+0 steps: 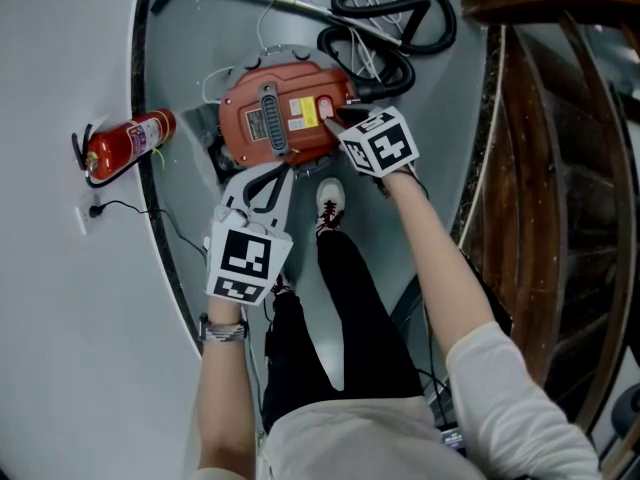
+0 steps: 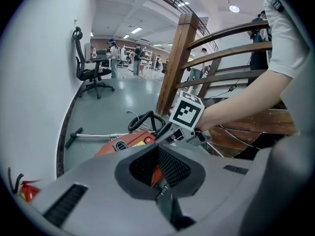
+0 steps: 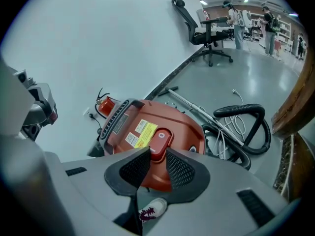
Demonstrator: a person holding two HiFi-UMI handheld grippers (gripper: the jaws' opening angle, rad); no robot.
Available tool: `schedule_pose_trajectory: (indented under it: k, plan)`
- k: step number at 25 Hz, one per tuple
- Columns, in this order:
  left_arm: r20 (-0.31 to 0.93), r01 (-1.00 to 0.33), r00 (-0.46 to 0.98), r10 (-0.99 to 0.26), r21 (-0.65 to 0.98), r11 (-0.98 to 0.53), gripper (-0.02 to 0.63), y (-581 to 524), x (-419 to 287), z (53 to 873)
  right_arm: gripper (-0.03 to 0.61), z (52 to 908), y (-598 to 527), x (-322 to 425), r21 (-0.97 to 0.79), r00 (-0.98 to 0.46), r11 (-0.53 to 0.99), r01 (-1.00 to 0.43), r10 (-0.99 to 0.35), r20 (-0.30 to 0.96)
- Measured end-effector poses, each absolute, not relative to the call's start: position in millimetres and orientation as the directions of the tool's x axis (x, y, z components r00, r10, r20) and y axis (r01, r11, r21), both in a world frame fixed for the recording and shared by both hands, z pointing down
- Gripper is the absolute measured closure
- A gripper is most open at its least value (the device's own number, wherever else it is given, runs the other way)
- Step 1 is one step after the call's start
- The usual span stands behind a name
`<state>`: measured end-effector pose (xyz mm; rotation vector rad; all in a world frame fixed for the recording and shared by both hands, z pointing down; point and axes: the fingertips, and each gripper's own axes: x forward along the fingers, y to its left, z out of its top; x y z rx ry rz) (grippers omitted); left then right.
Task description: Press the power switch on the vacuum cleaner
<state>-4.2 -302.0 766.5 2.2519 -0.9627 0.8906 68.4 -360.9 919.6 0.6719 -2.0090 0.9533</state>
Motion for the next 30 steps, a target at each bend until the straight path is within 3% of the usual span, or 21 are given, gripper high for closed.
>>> schedule_pose_trajectory:
  k: [30]
  plan:
    - [0.749, -0.762, 0.533, -0.393, 0.223, -0.608, 0.615, -290.1, -6.8, 777.8, 0.462, 927.0, -359.2, 66.4, -0.281, -0.483, 0.640, -0.715, -0.161, 0.861]
